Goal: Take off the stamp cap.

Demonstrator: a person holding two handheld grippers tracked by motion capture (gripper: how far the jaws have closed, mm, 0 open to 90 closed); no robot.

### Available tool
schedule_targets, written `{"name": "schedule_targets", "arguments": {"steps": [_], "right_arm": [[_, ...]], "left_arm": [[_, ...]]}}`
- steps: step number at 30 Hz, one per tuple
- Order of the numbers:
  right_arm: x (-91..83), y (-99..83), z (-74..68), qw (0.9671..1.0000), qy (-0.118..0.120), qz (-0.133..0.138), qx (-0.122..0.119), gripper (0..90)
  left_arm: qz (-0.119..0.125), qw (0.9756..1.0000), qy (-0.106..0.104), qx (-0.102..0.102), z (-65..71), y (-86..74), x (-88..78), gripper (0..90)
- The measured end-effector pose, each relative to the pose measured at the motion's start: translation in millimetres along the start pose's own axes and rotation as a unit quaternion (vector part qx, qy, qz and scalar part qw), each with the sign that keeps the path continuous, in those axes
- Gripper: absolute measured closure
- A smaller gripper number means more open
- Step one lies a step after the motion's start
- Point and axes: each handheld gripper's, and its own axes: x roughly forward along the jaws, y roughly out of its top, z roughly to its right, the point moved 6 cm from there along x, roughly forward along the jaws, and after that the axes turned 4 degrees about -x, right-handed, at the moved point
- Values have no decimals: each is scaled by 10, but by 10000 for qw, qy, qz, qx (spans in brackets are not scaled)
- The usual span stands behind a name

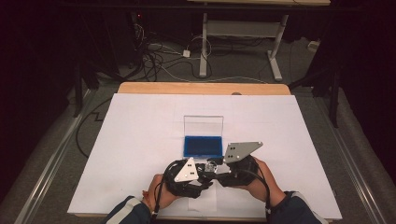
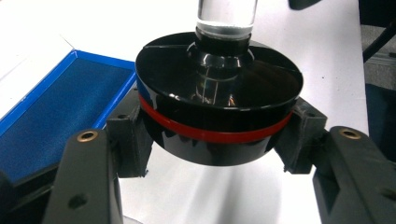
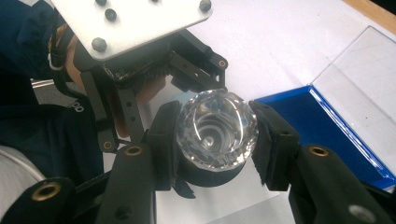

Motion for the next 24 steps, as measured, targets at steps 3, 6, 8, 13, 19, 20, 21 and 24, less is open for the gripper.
{"name": "schedule_targets", "arguments": {"steps": [3, 6, 8, 13, 19, 20, 21, 24], "right_arm": [[1, -4, -7, 10000, 16, -16, 2, 568], [7, -18, 3, 10000, 65, 3, 69, 569], [6, -33, 16, 9998, 115, 27, 152, 569], [3, -53, 39, 9994, 197, 74, 263, 569], [10, -42, 13, 9998, 88, 81, 169, 569], [9, -40, 11, 9998, 89, 72, 159, 569], [12, -40, 7, 9999, 61, 64, 128, 569], [20, -43, -12, 10000, -7, 26, 48, 569]], "left_arm": [[-78, 10000, -37, -4, 9, -6, 4, 366], [-109, 9999, -85, 16, 1, -13, -5, 366], [-129, 9998, -121, 50, 0, -19, -15, 367], [-122, 9998, -100, 103, -8, -26, -32, 367], [-94, 9999, -141, 5, -11, -31, -23, 367], [-98, 9999, -129, 6, -12, -33, -21, 367], [-103, 9998, -149, -13, -13, -35, -17, 367], [-109, 9997, -205, -74, -7, -45, -1, 367]]}}
